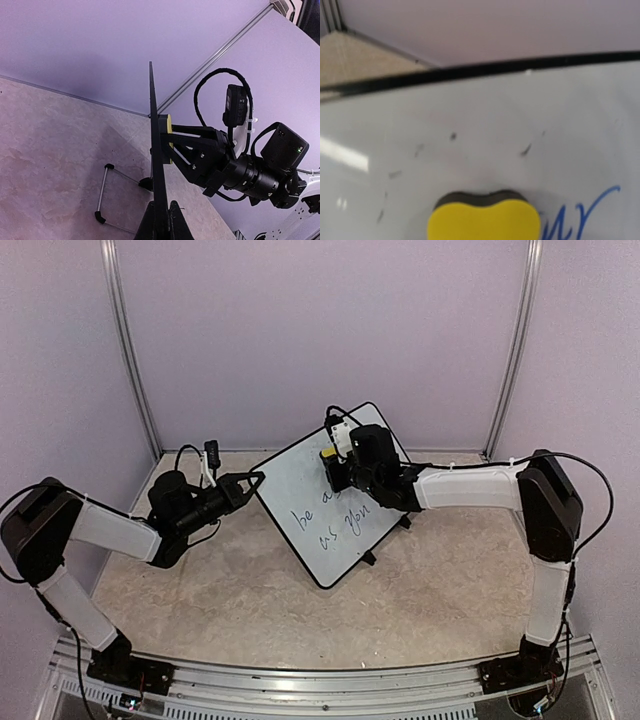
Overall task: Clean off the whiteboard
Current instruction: Erase the whiteboard at the center of the board.
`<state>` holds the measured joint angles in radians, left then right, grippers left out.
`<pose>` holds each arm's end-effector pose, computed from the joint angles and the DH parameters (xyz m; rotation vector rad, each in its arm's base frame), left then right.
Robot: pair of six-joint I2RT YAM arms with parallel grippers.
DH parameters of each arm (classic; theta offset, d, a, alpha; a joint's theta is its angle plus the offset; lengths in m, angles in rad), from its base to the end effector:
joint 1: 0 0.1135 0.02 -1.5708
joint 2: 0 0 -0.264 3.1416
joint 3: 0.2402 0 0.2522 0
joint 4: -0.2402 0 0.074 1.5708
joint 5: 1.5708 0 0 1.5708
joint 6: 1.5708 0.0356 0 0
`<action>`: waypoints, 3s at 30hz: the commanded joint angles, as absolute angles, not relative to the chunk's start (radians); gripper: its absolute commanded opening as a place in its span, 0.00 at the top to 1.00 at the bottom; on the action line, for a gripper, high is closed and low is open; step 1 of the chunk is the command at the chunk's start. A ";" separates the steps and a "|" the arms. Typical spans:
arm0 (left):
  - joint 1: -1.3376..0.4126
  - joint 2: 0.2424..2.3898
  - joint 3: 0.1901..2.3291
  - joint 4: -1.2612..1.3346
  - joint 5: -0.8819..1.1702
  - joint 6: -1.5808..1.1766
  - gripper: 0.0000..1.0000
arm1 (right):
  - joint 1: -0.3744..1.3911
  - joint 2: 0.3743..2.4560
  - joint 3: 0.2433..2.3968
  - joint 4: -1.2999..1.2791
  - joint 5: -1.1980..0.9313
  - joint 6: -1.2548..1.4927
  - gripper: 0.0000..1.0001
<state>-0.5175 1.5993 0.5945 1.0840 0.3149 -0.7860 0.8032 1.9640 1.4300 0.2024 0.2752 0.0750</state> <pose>0.2701 -0.1664 0.2113 0.0588 1.6347 -1.2621 0.3298 0.3278 0.2491 -0.4997 1.8368 0.3370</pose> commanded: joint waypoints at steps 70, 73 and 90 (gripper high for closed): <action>-0.540 1.548 0.589 1.178 0.443 -0.727 1.00 | 0.801 1.911 1.067 0.610 0.297 0.137 0.91; -0.542 1.555 0.589 1.181 0.446 -0.729 1.00 | 0.783 1.911 1.102 0.591 0.285 0.128 0.91; -0.543 1.552 0.589 1.172 0.444 -0.718 1.00 | 0.722 2.052 1.458 0.446 0.196 0.043 0.91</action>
<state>-0.5190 1.5822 0.5896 1.0843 0.3466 -0.7383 0.7296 2.0190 1.4593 0.4957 0.2405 0.0490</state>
